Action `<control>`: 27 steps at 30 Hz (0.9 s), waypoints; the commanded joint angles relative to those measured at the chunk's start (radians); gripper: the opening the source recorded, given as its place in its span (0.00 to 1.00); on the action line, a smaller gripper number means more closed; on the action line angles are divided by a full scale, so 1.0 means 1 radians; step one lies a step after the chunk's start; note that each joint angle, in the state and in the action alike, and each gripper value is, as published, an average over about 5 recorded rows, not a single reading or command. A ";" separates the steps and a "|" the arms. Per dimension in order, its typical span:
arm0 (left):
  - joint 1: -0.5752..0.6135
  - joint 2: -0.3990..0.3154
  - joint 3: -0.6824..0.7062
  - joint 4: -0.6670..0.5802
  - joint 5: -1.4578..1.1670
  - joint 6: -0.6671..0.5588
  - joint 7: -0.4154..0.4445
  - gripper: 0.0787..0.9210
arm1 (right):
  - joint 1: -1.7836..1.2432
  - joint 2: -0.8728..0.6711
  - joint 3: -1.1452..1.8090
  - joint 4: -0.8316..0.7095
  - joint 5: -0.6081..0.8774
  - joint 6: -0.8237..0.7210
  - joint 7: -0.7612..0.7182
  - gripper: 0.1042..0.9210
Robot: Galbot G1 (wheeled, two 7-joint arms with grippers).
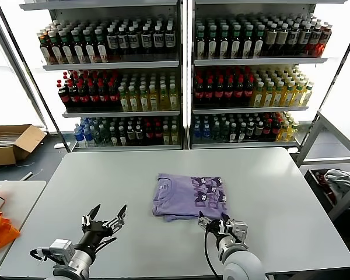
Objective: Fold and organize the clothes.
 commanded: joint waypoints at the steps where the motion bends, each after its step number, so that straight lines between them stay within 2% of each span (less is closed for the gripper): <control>1: -0.004 -0.021 -0.012 -0.021 0.024 -0.067 -0.005 0.88 | -0.041 -0.018 0.056 0.200 -0.257 0.005 -0.095 0.88; 5: -0.018 -0.046 -0.013 -0.017 0.080 -0.157 -0.020 0.88 | -0.104 -0.083 0.162 0.210 -0.611 0.068 -0.254 0.88; 6: -0.021 -0.054 -0.010 -0.013 0.097 -0.178 -0.023 0.88 | -0.129 -0.093 0.189 0.203 -0.644 0.086 -0.276 0.88; 10: -0.025 -0.073 0.004 0.010 0.155 -0.247 -0.035 0.88 | -0.206 -0.082 0.249 0.174 -0.595 0.135 -0.271 0.88; 17: -0.051 -0.077 0.038 0.041 0.233 -0.257 -0.075 0.88 | -0.222 0.010 0.270 0.148 -0.480 0.154 -0.181 0.88; 27: -0.033 -0.070 0.034 0.015 0.233 -0.249 -0.061 0.88 | -0.212 0.029 0.227 0.141 -0.506 0.154 -0.180 0.88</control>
